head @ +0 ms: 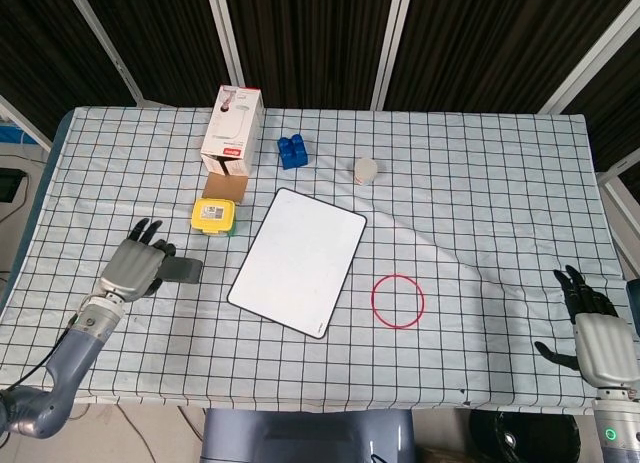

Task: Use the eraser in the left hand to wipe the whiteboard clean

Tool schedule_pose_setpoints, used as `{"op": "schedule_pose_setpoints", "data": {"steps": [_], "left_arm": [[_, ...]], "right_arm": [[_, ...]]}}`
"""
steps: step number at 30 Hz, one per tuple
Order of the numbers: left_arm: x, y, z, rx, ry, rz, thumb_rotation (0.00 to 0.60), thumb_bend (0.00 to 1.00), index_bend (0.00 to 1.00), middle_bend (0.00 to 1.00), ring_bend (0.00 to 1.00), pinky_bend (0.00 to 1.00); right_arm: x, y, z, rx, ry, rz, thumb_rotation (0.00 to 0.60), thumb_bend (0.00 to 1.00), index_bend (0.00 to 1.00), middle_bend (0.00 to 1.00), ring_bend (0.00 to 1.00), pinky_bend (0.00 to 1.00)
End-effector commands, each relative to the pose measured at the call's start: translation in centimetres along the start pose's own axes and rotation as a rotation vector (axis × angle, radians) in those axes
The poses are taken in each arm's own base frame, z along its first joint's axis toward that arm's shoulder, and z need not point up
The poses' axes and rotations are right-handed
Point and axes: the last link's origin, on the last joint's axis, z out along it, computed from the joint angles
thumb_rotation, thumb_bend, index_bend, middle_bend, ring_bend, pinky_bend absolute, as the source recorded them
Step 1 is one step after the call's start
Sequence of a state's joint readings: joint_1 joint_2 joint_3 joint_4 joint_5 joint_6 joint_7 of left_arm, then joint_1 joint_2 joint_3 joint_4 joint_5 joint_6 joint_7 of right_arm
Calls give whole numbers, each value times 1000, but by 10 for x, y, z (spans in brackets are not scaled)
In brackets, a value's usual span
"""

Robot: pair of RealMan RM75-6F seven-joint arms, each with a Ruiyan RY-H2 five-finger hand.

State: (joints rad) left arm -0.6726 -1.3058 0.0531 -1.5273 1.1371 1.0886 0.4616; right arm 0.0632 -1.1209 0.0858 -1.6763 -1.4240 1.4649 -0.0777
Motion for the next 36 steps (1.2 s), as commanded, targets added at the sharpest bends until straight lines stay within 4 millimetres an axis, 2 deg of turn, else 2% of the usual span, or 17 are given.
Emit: {"op": "schedule_pose_setpoints", "data": {"steps": [1,7,21,23,29,32,36], "left_arm": [[-4,7,10,0,-4,22,600,333,422,460,49,61],[-8,17,19,5,-20,44,600,333,422,458,49,57],[-21,21,33,43,-72,74,600,328,410,450,49,50],[-24,22,34,45,-78,75,600,303,402,443,49,50],[-25,23,34,42,-80,63,600,137,286,338,40,50],[-22,24,31,37,-76,59,600,90,205,285,29,49],[-18,20,22,51,-102,72,600,72,157,239,8,42]], "right_arm": [[0,0,0,0,0,0,600,41,0,34,175,204],[0,1,1,-3,-3,4,600,42,0,34,176,205],[0,1,0,-5,-8,9,600,42,0,34,175,204],[1,1,1,-5,-7,8,600,42,0,34,176,204],[1,1,1,-4,-3,6,600,42,0,34,175,204],[1,1,0,-4,-3,5,600,41,0,34,175,204],[1,1,1,-3,-2,4,600,41,0,34,175,204]]}}
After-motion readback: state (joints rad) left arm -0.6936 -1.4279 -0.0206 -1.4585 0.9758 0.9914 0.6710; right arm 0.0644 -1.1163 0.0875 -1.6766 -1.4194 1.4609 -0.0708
